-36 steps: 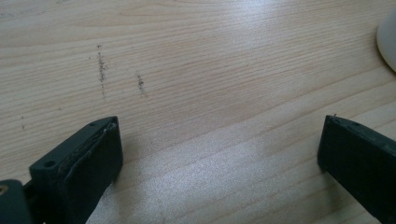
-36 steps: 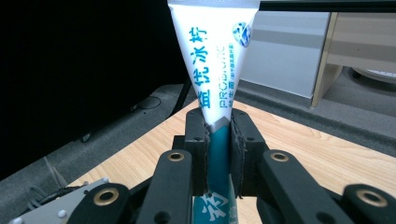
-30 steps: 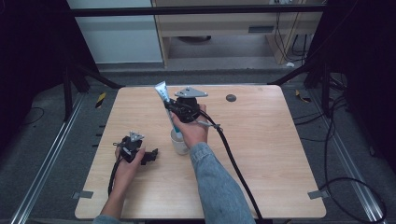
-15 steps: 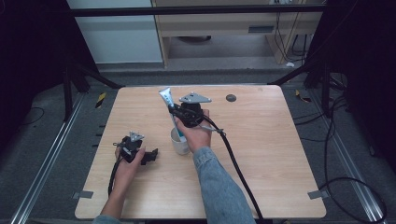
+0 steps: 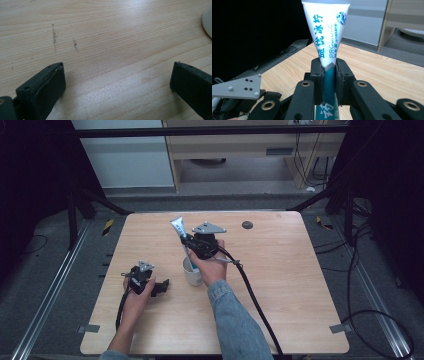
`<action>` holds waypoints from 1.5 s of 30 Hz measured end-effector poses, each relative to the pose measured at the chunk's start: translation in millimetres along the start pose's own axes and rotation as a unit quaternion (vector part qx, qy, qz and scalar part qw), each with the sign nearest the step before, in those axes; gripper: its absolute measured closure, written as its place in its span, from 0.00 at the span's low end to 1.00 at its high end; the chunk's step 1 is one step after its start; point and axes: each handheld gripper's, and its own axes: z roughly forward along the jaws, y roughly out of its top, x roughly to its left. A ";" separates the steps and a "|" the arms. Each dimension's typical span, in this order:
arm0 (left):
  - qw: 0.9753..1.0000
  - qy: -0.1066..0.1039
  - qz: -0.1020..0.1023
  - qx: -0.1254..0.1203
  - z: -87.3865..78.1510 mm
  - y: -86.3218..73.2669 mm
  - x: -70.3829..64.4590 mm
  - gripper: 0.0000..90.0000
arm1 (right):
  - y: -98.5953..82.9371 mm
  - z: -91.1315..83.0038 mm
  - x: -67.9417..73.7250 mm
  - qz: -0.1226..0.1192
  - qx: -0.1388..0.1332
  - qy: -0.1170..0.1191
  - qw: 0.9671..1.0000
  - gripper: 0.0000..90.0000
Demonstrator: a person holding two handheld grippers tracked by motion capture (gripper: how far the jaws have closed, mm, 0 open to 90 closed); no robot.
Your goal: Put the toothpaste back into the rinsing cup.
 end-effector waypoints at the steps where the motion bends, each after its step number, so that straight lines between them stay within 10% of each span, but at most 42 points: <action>1: 1.000 0.000 0.000 0.000 0.1 0.0 0.0 0.00 | -1.0 0.4 -0.2 0.000 -0.001 0.000 1.000 0.87; 45: 1.000 0.000 -0.001 0.000 0.2 0.1 0.0 0.00 | -21.6 -7.4 -9.5 0.009 0.034 -0.003 0.999 0.87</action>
